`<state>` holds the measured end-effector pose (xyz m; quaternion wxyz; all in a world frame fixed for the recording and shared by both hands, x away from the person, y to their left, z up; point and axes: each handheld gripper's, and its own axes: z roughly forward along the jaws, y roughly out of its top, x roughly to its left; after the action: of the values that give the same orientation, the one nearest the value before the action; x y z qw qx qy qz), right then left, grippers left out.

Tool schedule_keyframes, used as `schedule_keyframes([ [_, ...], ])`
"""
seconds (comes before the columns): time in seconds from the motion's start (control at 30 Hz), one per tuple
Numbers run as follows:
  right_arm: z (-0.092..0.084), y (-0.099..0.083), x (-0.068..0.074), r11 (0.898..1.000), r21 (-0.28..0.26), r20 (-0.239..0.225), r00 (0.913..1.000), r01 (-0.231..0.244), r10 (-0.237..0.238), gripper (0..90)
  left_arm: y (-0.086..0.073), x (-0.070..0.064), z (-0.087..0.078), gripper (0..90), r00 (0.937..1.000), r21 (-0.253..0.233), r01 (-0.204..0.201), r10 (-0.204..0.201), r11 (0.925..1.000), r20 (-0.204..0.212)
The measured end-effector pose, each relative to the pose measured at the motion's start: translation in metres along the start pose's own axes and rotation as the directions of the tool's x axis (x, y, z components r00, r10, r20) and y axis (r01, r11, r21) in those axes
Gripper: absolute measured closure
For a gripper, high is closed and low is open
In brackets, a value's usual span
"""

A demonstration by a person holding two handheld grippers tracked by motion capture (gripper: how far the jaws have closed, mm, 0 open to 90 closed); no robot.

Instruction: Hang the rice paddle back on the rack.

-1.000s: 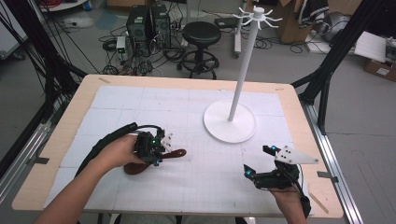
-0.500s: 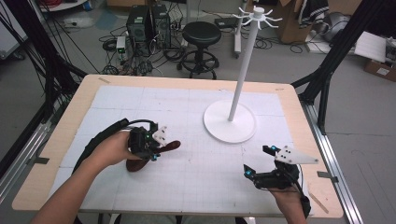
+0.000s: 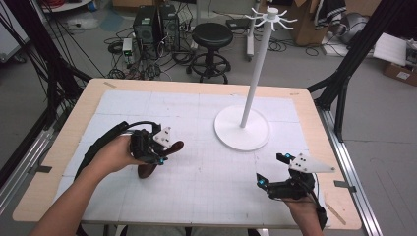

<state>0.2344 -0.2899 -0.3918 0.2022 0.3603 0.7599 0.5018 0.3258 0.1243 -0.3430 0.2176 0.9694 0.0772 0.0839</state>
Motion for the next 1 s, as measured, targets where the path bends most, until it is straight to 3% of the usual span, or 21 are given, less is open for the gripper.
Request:
schedule_keyframes([
  [0.5, 0.0, 0.0, -0.001, 1.0, -0.001, 0.002, 1.0, 0.006, -0.006, 0.5, 0.002, 0.002, -0.013, 77.2, 0.9994, -0.067, 0.028, -0.029, 0.9973, -0.016],
  [0.57, 0.0, 0.0, -0.001, 1.0, -0.001, 0.003, 1.0, 0.007, -0.007, 0.5, 0.002, 0.002, -0.015, 77.2, 0.9985, -0.097, 0.049, -0.051, 0.994, -0.018],
  [0.8, 0.0, 0.0, -0.001, 1.0, -0.001, 0.002, 1.0, 0.006, -0.006, 0.4, 0.003, 0.005, -0.025, 77.3, 0.9974, -0.16, 0.064, -0.068, 0.9851, -0.021],
  [1.0, 0.0, 0.0, -0.001, 1.0, -0.001, 0.002, 1.0, 0.004, -0.004, 0.5, 0.004, 0.007, -0.033, 77.3, 0.9953, -0.227, 0.088, -0.095, 0.97, -0.019],
])
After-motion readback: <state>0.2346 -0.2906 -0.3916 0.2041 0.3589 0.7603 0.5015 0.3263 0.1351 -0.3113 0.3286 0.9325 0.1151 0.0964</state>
